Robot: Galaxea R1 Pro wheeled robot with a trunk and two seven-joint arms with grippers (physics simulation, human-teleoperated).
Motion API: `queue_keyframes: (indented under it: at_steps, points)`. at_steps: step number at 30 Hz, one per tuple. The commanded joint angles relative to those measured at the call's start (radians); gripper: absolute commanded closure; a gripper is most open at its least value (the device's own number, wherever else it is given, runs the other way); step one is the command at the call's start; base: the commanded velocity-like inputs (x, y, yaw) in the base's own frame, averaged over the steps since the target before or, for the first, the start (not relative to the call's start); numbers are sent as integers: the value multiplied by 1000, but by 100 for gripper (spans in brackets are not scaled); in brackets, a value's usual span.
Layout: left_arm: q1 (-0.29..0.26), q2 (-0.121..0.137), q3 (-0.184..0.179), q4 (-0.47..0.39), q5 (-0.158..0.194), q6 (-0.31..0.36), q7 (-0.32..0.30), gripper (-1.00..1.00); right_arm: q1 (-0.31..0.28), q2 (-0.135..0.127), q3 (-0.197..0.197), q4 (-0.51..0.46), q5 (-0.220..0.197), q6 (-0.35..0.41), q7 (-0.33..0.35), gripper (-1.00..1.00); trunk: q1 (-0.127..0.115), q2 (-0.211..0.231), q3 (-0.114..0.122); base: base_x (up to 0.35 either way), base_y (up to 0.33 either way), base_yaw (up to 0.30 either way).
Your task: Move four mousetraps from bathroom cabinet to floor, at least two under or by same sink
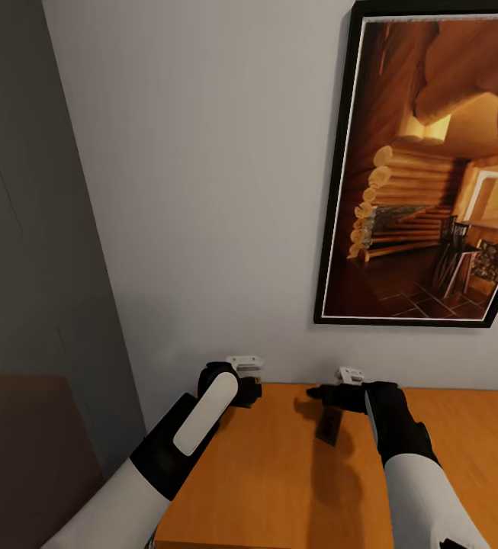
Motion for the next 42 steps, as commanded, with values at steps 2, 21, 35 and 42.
queue_keyframes:
  at_steps: [2, 21, 35, 42]
  points:
    - [-1, 0, 1, 0, 7, 4, 12, 100, 0, 3, -8, -3, 12, 32, 7, -100, 0, -1, -2, 0, 0, 0]
    - [3, 0, 5, 6, 5, -49, 9, 100, 17, 35, -44, -89, 15, 56, 22, -100, 0, -1, -2, 0, 0, 0]
    - [3, 0, 2, 27, 2, -110, 10, 100, -48, 12, 18, -56, 23, 52, 16, -100, 0, -1, -2, 0, 0, 0]
    - [3, 0, 1, 59, 4, -113, 10, 100, -48, 12, 22, -95, 58, 91, 18, -100, 0, -1, -2, 0, 0, 0]
